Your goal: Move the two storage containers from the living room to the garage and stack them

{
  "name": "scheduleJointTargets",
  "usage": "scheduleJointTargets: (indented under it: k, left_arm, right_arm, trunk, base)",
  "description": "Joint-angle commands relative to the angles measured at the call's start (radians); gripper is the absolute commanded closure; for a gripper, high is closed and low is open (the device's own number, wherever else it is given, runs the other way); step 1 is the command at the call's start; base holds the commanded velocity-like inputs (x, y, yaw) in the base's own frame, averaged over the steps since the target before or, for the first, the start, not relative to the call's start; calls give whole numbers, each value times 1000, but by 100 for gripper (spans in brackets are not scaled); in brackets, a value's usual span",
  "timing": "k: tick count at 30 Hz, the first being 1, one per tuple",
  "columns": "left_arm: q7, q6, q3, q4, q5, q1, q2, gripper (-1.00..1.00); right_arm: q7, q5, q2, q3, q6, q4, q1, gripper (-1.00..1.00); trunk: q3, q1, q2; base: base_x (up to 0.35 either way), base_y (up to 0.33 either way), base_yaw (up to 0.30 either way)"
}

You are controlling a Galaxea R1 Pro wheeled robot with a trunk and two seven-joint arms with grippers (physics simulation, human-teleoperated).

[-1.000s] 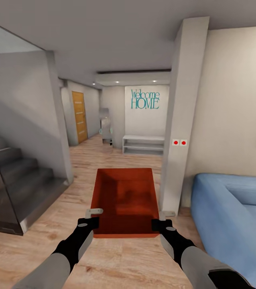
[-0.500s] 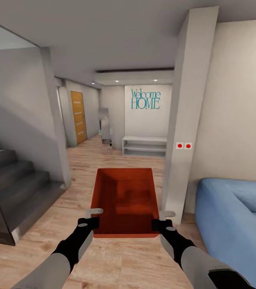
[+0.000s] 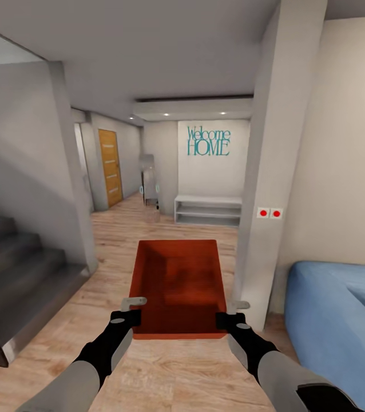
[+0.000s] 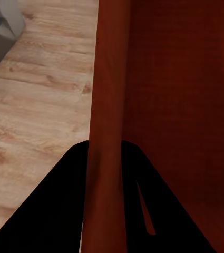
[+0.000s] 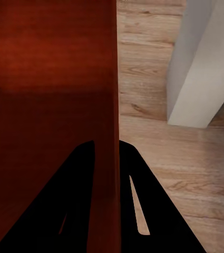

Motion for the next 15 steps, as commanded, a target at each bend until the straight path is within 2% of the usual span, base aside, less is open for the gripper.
scheduleJointTargets:
  k: [1, 12, 15]
  left_arm:
    - [55, 9, -8, 2, 8, 1, 5, 100]
    - [55, 13, -8, 2, 8, 1, 4, 100]
    - [55, 13, -8, 2, 8, 1, 4, 100]
  right_arm:
    - [-70, 13, -12, -15, -38, -3, -1, 100]
    - [-71, 13, -11, -13, -38, -3, -1, 100]
    - [-71, 13, -12, -14, -38, -3, -1, 100]
  trunk:
    - [0, 1, -1]
    - [0, 1, -1]
    - [0, 1, -1]
  base:
    - [323, 40, 0]
    - [324, 103, 1]
    - [324, 129, 109]
